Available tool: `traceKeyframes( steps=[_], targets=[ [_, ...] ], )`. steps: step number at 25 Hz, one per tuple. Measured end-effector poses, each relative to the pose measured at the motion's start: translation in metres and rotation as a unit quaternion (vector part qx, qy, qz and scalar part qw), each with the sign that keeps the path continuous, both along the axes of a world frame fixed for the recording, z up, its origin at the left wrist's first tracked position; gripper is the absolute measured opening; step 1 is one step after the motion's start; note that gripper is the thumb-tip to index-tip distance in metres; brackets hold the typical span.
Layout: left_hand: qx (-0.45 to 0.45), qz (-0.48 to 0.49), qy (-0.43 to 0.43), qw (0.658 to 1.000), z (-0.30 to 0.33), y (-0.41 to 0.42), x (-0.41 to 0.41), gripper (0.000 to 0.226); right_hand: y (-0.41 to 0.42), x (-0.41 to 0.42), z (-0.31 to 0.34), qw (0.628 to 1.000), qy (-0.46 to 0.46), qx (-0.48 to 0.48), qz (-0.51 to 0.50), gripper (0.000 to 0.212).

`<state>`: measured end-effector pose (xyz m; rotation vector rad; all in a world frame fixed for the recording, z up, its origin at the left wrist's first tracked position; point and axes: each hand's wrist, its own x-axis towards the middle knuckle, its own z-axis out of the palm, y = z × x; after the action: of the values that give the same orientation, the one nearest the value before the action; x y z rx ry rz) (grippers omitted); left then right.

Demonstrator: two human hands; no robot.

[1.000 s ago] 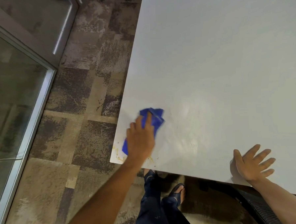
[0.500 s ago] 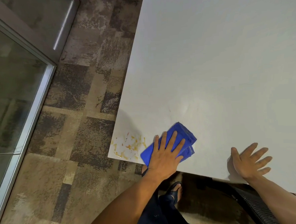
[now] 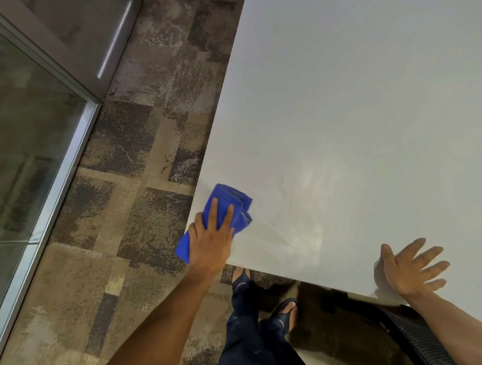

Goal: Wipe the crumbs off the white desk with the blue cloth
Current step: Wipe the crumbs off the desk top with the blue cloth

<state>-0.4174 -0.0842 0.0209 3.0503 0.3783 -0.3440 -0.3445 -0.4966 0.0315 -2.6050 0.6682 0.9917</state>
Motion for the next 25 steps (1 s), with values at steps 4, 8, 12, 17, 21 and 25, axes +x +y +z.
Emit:
traceKeyframes(
  steps=[4,8,12,17,21,25],
  targets=[
    [0.041,0.026,0.001,0.999,0.006,0.042,-0.006,0.061,0.000,-0.001,0.000,1.000,-0.002,0.003,-0.004,0.089],
    [0.074,0.046,-0.013,0.996,0.008,0.083,-0.021,0.061,0.002,-0.001,0.002,1.000,0.002,0.012,-0.005,0.088],
    [0.110,0.041,-0.012,0.993,0.020,0.122,-0.038,0.059,0.002,0.000,0.004,1.000,0.008,0.024,-0.012,0.090],
    [0.131,0.028,-0.029,0.991,0.047,0.155,-0.052,0.059,0.005,-0.003,0.003,0.999,0.019,0.029,-0.018,0.101],
    [0.123,0.012,-0.068,0.990,0.064,0.132,-0.037,0.058,0.007,-0.005,-0.006,0.997,0.022,0.015,-0.077,0.105],
    [0.076,-0.044,-0.104,0.991,0.068,0.072,-0.008,0.060,0.014,-0.005,0.001,0.998,-0.005,0.010,-0.065,0.106]
  ],
)
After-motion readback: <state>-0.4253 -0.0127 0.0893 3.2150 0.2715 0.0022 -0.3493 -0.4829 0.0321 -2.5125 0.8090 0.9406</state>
